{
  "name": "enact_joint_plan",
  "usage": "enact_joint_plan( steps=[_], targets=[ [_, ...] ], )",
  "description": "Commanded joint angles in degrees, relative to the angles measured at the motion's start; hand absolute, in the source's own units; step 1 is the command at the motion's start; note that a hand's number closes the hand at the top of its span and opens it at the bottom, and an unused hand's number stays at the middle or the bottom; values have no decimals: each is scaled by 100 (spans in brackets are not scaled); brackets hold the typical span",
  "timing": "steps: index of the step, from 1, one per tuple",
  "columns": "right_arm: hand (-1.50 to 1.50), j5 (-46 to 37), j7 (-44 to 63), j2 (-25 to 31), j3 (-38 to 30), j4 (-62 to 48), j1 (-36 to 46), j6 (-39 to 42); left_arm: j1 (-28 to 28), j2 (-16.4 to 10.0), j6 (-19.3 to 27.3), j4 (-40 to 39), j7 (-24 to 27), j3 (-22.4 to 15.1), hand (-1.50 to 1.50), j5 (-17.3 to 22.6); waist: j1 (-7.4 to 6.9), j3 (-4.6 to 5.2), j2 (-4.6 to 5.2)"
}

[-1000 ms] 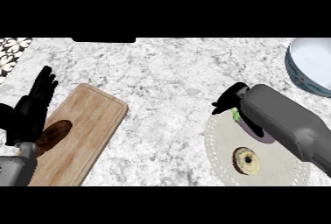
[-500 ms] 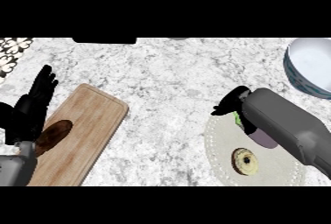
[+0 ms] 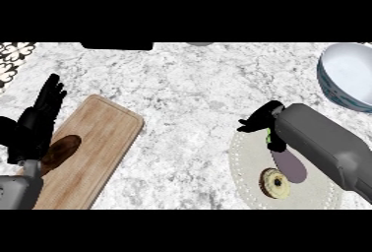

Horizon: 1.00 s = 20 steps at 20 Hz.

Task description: Pick the eggplant from the placemat and place it in the bowl

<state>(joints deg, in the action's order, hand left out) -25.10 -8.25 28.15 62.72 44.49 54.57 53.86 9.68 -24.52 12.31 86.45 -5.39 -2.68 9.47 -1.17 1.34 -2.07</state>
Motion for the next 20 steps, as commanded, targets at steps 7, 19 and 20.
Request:
enact_joint_plan(
  steps=[7, 19, 20],
  targets=[
    [150, 302, 1295, 355, -1591, -1323, 173, -1437, -79, -37, -8, 22, -60, 78, 0, -45, 134, -145, 171],
    [150, 264, 5091, 589, -3082, -2382, 1889, -5845, -44, 37, -144, -1, 53, -48, 0, -50, -200, -116, 232],
    [150, 65, 5381, 498, -2971, -2350, 1982, -6226, -28, 69, -138, 29, 49, -88, 0, -67, -177, -116, 220]
  ],
)
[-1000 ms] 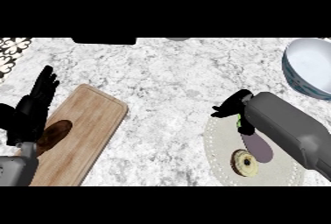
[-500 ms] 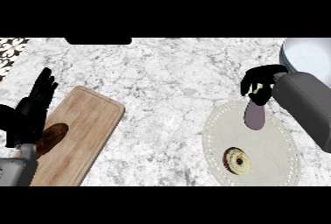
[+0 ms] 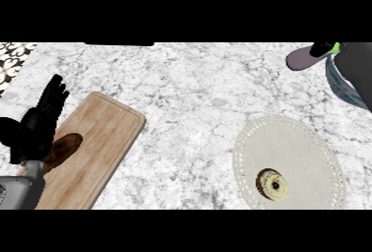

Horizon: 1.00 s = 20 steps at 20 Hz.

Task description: Pick the eggplant from the placemat and place it in the bowl

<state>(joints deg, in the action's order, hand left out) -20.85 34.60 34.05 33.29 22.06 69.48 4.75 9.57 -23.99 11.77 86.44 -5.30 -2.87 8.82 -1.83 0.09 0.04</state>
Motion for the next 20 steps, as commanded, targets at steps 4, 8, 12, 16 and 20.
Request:
enact_joint_plan(
  steps=[4, 8, 12, 16, 20],
  targets=[
    [150, -865, 1984, -92, 98, -116, 1168, -2249, 211, -6, -93, -155, -10, 18, 0, 5, -14, 7, 26],
    [150, -1277, 2742, -460, 194, -419, 1377, -2803, 109, 141, 59, -57, 64, 15, 0, -85, -32, -1, 36],
    [150, -1218, 2300, 9, -138, -544, 1186, -2974, -8, 67, 8, 19, -57, 139, 0, -73, 69, -8, 17],
    [150, -975, 1581, 316, -576, -563, 930, -3323, 369, 53, -3, -183, -188, 162, 0, -179, 113, -13, 44],
    [150, -840, 1109, 486, -937, -824, 687, -3446, 277, 170, -125, -157, -93, 149, 0, -138, 48, -13, 62]
  ],
)
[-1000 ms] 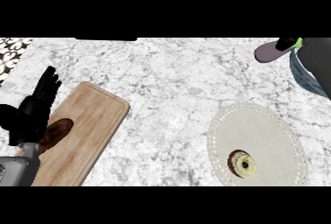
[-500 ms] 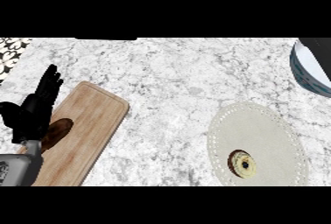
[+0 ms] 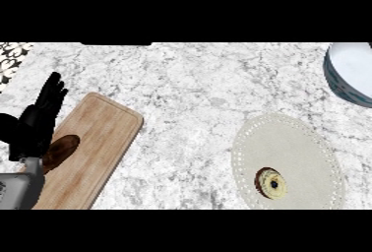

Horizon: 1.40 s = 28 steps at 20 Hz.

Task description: Pick the eggplant from the placemat and place it in the bowl

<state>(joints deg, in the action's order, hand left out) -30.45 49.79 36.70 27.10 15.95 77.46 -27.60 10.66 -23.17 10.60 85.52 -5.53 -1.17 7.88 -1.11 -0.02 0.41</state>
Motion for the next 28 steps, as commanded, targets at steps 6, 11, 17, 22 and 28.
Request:
enact_joint_plan(
  steps=[6, 11, 17, 22, 28],
  targets=[
    [150, 576, -1670, 559, -930, -460, -974, -727, -56, 54, -90, 87, -3, 54, 0, -60, -67, -9, 41],
    [150, 762, -2385, 877, -1260, -808, -1162, -789, 150, 106, -75, 165, -201, 12, 0, -99, -167, -18, 89],
    [150, 861, -1783, 833, -1362, -1525, -1400, 268, 108, 138, -113, 14, -27, 78, 0, -97, -193, -15, 117],
    [-150, 1330, -2577, 1093, -1852, -1391, -1719, 713, -194, 314, -103, 315, 53, -99, 0, -163, -239, -27, 99],
    [-150, 2310, -3866, 1023, -2871, -797, -2092, -223, -298, 275, -118, 123, 191, 88, 0, -136, -74, -29, 56]
  ],
)
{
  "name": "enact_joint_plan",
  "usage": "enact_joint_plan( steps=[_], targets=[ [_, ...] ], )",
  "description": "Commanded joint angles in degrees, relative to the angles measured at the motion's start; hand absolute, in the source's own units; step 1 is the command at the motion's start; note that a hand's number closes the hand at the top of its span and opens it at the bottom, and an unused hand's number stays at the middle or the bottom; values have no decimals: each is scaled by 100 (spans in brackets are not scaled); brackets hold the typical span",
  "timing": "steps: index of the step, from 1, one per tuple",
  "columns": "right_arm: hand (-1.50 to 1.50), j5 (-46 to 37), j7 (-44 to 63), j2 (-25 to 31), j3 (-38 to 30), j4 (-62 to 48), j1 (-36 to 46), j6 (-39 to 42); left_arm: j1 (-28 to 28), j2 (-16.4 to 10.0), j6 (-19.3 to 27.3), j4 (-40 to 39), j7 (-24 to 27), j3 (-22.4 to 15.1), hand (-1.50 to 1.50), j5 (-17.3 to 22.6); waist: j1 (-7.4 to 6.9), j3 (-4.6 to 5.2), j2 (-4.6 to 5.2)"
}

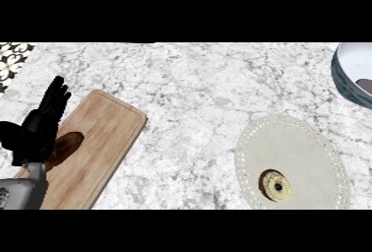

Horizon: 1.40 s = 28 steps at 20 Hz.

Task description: Pick the eggplant from the placemat and place it in the bowl

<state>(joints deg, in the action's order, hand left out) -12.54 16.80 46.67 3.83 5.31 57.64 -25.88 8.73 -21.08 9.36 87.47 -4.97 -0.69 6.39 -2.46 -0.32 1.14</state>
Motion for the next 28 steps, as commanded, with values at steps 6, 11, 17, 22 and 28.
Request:
enact_joint_plan(
  steps=[6, 11, 17, 22, 28],
  targets=[
    [-150, 1854, -1797, 86, -1974, 963, -363, -1233, -303, 17, 74, 122, -36, 76, 0, -18, 185, -10, -97],
    [-150, 2522, -2479, 478, -2646, 1260, -1308, -243, -261, -82, -11, 5, 25, 226, 0, -70, 296, 23, -124],
    [-150, 3111, -2500, 754, -3056, 1890, -2643, 800, -283, -86, -46, 180, -121, 329, 0, -71, 397, 37, -167],
    [-150, 3780, -2884, 361, -3530, 2594, -3797, 1528, -422, -130, -85, 429, -346, 430, 0, -14, 459, 44, -188],
    [-150, 4228, -2539, 259, -3855, 4501, -4935, 1394, -329, 14, -105, 251, -191, 391, 0, -204, 405, 45, -163]
  ],
)
